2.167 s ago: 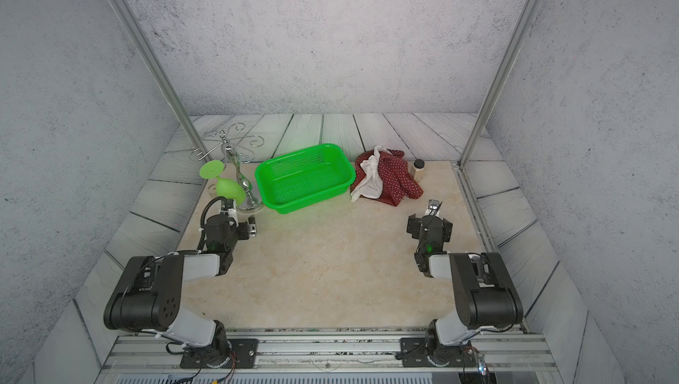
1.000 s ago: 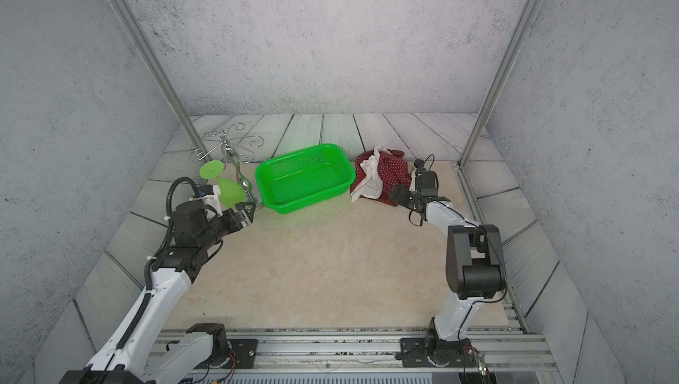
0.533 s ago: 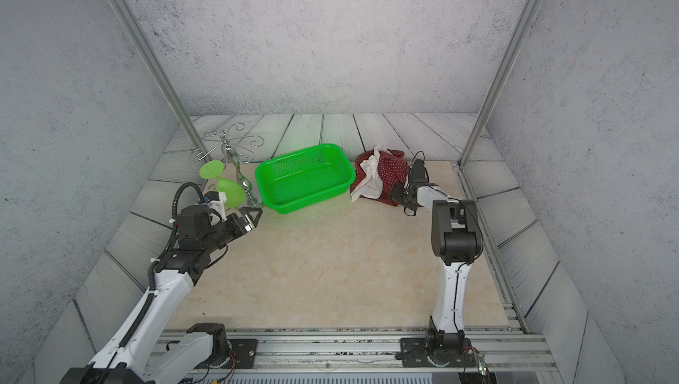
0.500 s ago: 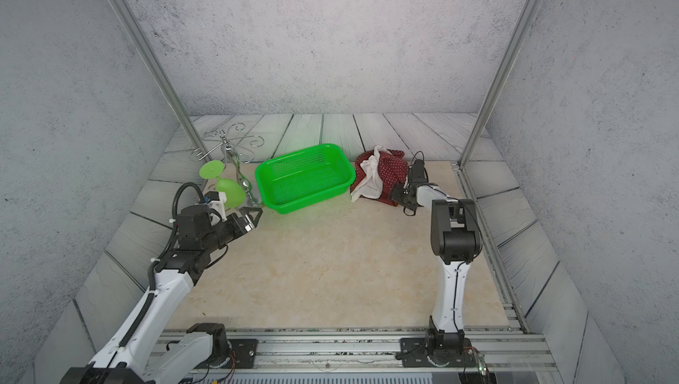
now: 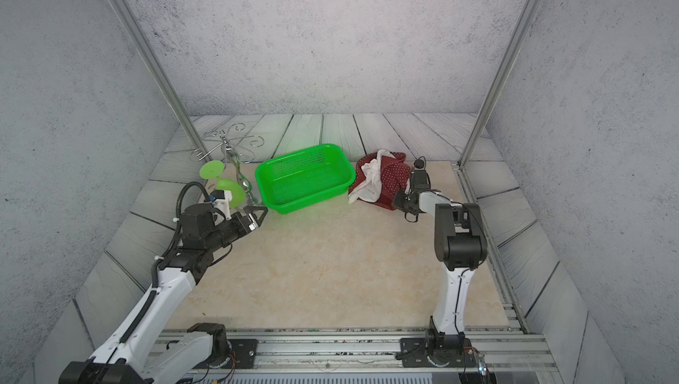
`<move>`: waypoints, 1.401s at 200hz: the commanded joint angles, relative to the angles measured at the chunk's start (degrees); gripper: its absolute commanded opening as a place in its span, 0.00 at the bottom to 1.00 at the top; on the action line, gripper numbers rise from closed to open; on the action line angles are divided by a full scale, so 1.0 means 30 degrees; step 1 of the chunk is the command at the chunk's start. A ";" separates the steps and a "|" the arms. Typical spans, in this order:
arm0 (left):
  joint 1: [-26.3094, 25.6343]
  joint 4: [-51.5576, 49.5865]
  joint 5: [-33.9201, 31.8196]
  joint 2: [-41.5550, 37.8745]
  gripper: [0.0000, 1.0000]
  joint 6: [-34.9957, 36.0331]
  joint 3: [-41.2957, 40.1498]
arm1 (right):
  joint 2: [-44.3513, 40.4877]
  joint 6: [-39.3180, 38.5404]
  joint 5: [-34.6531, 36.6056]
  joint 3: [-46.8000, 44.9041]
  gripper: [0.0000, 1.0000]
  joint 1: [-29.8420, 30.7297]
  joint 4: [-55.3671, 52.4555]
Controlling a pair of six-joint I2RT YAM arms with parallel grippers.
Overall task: Roll up the skirts
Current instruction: Move the skirt to the center of the board, then adjust the skirt at the center of the board.
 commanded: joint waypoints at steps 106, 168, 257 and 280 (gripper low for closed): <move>-0.8027 -0.0732 -0.0468 0.6838 0.88 0.2676 0.3736 | -2.2573 0.4305 0.0302 -1.5599 0.13 0.0895 -0.7323; -0.9632 -0.2141 0.0404 1.1693 0.86 0.3364 0.7098 | -2.6110 0.3853 0.1892 -1.5323 0.58 0.0910 -0.9838; -1.1298 -0.3549 -0.0551 1.4829 0.80 0.3720 0.9380 | -2.5584 0.3168 -0.0042 -1.3399 0.81 0.0884 -0.6352; -1.1580 -0.3688 -0.1955 1.5629 0.79 0.4153 0.9923 | -2.2959 0.3231 -0.0846 -1.2803 0.78 0.0862 -0.5483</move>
